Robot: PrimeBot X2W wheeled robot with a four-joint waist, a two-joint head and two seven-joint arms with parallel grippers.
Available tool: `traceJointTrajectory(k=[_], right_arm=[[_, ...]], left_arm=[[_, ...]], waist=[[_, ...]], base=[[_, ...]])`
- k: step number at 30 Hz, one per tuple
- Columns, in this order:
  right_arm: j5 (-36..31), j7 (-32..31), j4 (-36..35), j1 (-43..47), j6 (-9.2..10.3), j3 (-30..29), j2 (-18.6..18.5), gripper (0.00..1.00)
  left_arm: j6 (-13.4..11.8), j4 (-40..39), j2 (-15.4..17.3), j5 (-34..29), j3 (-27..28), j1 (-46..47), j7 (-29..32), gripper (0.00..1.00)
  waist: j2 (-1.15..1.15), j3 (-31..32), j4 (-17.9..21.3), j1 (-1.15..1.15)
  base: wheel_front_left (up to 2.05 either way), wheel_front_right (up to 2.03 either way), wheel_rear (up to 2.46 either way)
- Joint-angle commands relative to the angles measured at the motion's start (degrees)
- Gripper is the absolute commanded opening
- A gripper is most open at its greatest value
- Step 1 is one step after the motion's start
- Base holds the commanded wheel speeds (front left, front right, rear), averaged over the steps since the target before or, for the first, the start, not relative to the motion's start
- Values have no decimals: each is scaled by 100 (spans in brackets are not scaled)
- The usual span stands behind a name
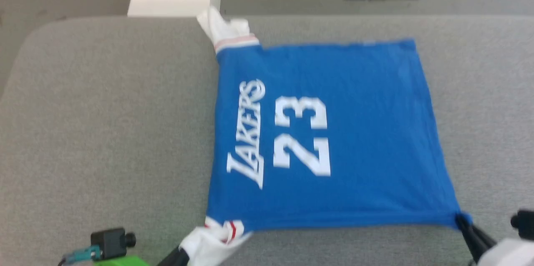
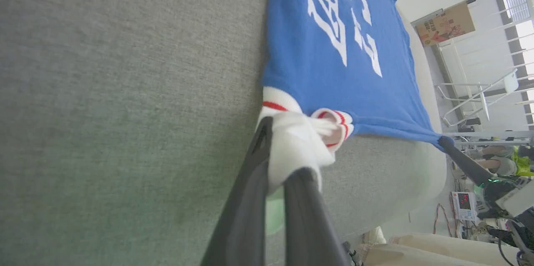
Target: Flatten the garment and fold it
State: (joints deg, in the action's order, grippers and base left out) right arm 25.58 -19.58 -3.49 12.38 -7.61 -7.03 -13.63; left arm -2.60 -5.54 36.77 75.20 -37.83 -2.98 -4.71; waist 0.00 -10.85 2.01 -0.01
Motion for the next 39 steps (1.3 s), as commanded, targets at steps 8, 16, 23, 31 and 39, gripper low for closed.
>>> traceJointTrajectory(k=[8, 16, 23, 31, 39], right_arm=[[230, -739, -589, 845, 12, -349, 128, 0], [244, -1089, -1188, 1290, 12, -539, 433, 0], [154, -853, -1407, 962, 12, -604, 409, 0], [107, -610, -1179, -70, 12, -509, -15, 0], [119, -439, -595, -1033, 12, -272, -350, 0]], left_arm=[[-235, -486, 300, 182, -9, -628, -30, 0], [-311, -907, 415, 256, 80, -989, -224, 0], [-291, -1055, 455, -18, 249, -622, -366, 0], [-226, -909, 378, -379, 353, 552, -62, 0], [-39, -293, 80, -533, 371, 1713, 247, 0]], waist=[[0, 707, 65, 1], [0, 737, 29, 1], [0, 426, 7, 1], [0, -236, -15, 1], [0, -902, -48, 1]], base=[[0, 0, 0], [0, 0, 0], [0, 0, 0], [0, 0, 0], [0, 0, 0]])
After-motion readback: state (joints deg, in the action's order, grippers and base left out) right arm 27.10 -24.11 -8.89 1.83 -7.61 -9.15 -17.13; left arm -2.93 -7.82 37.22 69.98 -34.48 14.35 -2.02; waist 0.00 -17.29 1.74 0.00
